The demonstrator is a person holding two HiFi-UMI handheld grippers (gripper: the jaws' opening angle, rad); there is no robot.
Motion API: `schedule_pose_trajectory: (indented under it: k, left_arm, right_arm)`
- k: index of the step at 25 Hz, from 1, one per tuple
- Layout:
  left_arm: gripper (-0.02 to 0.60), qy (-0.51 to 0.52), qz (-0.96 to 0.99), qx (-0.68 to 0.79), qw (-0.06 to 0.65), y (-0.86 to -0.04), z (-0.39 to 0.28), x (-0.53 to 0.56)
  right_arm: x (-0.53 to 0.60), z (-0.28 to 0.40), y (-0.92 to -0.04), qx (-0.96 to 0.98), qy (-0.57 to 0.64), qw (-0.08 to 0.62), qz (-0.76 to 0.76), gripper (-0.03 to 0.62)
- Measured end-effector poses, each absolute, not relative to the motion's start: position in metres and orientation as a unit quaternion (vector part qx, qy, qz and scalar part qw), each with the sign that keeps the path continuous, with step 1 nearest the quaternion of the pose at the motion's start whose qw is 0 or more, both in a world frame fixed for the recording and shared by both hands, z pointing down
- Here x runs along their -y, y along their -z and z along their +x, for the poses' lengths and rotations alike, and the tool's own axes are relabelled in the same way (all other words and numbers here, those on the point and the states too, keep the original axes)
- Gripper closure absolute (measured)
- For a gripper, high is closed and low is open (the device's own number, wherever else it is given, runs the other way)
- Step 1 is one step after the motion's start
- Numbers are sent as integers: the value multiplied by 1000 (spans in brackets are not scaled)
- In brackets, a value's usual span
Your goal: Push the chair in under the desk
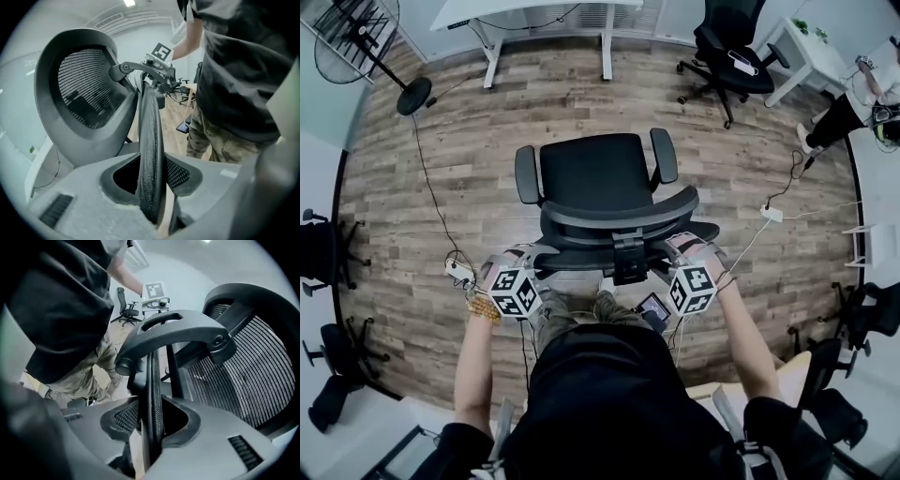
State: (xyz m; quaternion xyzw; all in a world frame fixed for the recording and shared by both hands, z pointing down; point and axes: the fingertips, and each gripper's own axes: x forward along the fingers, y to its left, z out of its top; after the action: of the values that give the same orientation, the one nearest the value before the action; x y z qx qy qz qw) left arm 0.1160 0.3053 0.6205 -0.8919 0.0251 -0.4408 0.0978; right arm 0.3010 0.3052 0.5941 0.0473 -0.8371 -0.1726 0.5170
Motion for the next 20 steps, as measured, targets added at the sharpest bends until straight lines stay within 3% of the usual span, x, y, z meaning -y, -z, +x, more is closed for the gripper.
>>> schedule_pose_trajectory:
  k: [16,20]
  left_arm:
    - [437,460,-880,-10,119,-624,51,-277]
    - [442,457,-879,-26,135,-631,4,-253]
  right_arm:
    - [-298,235,-596,833,152,527,72,476]
    - [-272,187,-602,831,146,533,62,479]
